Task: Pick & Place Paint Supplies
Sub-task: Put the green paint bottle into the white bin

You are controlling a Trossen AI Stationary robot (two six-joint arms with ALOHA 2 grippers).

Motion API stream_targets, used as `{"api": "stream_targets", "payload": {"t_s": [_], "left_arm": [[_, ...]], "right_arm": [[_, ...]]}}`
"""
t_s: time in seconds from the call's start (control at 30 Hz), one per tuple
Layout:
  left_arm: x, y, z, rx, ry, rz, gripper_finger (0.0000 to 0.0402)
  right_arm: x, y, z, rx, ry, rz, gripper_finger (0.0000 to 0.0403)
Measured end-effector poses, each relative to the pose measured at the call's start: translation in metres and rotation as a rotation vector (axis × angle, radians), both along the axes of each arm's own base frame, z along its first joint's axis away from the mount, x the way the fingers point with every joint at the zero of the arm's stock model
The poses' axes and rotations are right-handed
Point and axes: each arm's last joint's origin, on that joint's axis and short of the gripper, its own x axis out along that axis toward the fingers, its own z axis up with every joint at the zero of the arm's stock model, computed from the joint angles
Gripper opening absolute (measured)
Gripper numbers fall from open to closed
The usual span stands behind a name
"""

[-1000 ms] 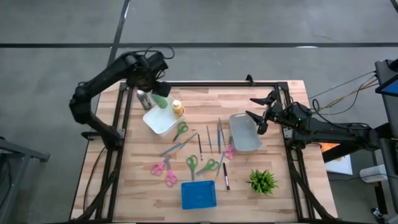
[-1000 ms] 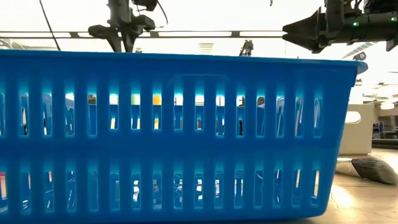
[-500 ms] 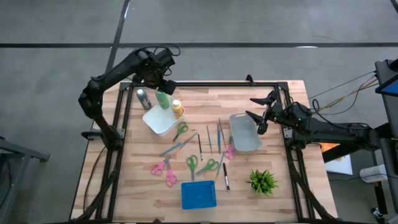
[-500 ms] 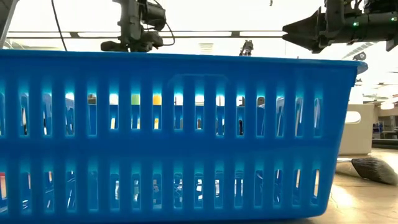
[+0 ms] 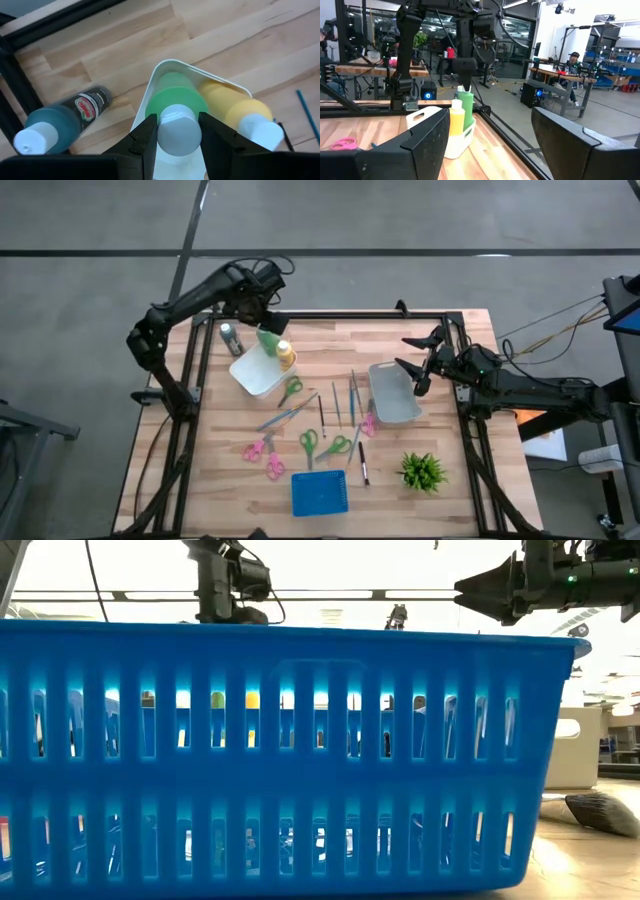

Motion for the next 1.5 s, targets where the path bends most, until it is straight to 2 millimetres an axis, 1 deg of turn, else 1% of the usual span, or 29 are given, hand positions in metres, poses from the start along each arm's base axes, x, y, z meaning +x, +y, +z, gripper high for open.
{"api": "stream_targets", "payload": {"t_s": [0.33,1.03,1.13,1.33,1.5], "left_arm": [[0.002,0.002,-0.026,-0.009,0.002,-0.001,0.0120],[0.004,0.002,-0.029,0.002,-0.012,0.002,0.0123],[0.004,0.002,-0.030,-0.002,-0.014,0.001,0.0144],[0.004,0.002,-0.031,-0.013,-0.017,-0.002,0.0207],[0.004,0.002,-0.031,-0.013,-0.016,-0.002,0.0242]], "right_arm": [[0.000,0.000,0.000,0.001,0.000,0.000,0.0278],[0.000,0.000,0.000,0.001,0.000,0.000,0.0278],[0.000,0.000,0.000,0.002,-0.001,0.001,0.0278],[0.000,0.000,0.000,0.000,0.000,0.000,0.0278],[0.000,0.000,0.000,0.000,0.000,0.000,0.0278]]}}
